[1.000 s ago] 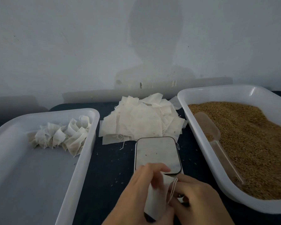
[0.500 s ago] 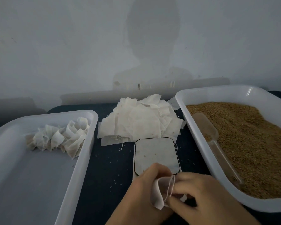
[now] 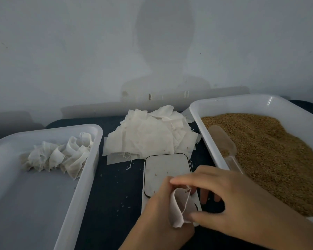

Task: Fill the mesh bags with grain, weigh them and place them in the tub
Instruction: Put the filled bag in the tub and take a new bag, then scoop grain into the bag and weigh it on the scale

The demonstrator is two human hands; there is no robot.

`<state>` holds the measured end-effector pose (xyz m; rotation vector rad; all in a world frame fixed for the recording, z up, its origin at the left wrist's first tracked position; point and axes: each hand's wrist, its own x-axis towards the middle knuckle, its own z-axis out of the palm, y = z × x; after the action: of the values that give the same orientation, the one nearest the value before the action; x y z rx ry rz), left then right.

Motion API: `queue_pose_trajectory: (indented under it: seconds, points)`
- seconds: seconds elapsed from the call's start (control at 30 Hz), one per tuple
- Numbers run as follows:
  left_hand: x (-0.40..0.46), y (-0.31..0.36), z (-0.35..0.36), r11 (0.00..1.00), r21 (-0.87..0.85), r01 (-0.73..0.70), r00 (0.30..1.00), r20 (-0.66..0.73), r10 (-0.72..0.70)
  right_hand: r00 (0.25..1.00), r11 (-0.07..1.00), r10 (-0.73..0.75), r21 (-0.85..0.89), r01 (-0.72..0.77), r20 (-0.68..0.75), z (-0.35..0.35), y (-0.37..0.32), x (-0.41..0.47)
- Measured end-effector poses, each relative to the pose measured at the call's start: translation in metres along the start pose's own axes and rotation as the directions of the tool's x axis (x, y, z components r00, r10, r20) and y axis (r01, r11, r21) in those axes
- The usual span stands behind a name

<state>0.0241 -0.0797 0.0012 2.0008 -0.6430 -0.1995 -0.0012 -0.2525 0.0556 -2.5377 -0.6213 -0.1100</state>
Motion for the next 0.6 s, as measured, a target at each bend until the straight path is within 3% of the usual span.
queue_pose_trajectory:
  seconds: [0.17, 0.33, 0.6]
  points:
    - [-0.003, -0.010, -0.005, 0.996, -0.012, 0.091, 0.995, 0.052, -0.090, 0.986, 0.978, 0.039, 0.208, -0.005, -0.162, 0.008, -0.001, 0.005]
    - [-0.009, -0.018, -0.001, 0.985, -0.099, 0.140, 0.989, 0.072, -0.133, 0.949, 0.855, 0.285, 0.484, -0.186, -0.137, 0.011, 0.001, 0.005]
    - [-0.011, -0.010, -0.007, 0.965, -0.259, -0.035, 0.999, 0.028, 0.043, 0.934, 0.879, 0.351, 0.365, -0.307, -0.059, 0.010, 0.009, 0.002]
